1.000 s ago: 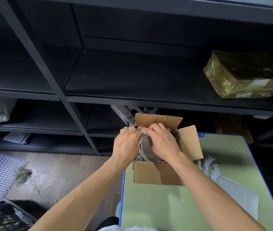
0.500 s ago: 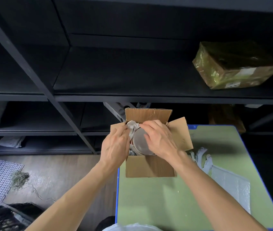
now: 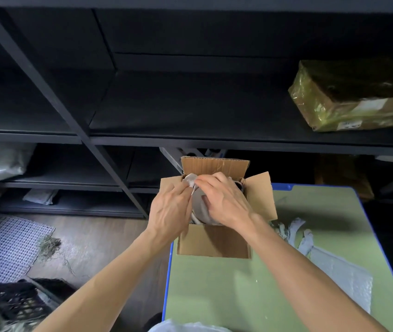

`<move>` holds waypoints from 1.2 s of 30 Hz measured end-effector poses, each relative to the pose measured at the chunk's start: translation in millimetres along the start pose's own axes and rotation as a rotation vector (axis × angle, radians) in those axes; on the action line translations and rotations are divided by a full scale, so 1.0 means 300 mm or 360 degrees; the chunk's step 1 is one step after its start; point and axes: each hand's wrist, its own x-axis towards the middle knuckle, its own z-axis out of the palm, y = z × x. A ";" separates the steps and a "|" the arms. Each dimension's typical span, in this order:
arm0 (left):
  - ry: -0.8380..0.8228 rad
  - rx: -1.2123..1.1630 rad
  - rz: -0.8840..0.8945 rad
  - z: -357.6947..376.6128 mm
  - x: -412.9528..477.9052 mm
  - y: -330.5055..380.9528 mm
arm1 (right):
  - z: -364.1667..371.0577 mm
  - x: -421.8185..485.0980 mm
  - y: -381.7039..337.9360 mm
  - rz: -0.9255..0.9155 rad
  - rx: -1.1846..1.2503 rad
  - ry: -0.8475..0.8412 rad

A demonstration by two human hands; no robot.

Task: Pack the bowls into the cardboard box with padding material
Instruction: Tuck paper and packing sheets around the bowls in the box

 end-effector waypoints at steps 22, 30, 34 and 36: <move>-0.0419 -0.0573 0.0544 0.121 -0.160 0.677 | -0.315 -0.558 0.419 0.0702 0.0148 0.0111; -0.0799 -0.0408 0.0207 0.250 -0.144 0.743 | -0.089 -0.684 0.511 0.0723 0.0130 -0.0303; -0.0862 -0.0384 0.0044 0.257 -0.161 0.765 | 0.006 -0.654 0.506 0.0720 0.0099 -0.0380; -0.0881 -0.0368 -0.0031 0.254 -0.168 0.766 | 0.046 -0.628 0.496 0.0709 0.0025 -0.0381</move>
